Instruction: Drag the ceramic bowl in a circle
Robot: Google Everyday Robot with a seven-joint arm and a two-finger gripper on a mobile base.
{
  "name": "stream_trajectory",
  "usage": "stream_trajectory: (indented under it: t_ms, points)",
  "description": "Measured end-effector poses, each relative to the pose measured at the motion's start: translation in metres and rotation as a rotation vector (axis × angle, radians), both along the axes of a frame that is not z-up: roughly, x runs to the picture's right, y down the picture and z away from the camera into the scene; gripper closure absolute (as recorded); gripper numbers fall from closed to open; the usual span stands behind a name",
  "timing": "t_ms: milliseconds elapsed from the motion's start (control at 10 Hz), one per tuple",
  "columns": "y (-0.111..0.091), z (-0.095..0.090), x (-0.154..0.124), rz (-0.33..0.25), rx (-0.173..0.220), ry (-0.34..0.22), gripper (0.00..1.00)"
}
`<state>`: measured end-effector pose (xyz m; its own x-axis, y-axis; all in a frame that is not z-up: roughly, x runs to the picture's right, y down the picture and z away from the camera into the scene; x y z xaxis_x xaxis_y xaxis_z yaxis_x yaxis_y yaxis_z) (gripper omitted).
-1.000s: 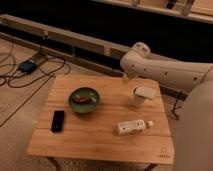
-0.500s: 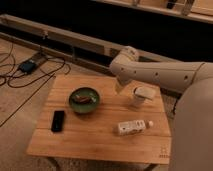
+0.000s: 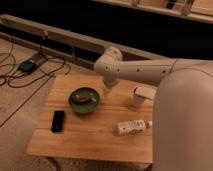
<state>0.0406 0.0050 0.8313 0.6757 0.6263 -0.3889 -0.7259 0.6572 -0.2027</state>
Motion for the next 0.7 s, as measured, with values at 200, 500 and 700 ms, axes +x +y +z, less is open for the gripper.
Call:
stream_trajectory:
  t_ms: [200,500,700]
  points:
    - [0.007,0.015,-0.015,0.005,-0.036,-0.012,0.20]
    - [0.012,0.040,-0.034,0.025,-0.079,-0.040,0.20]
    - [0.017,0.054,-0.041,0.050,-0.101,-0.065,0.20]
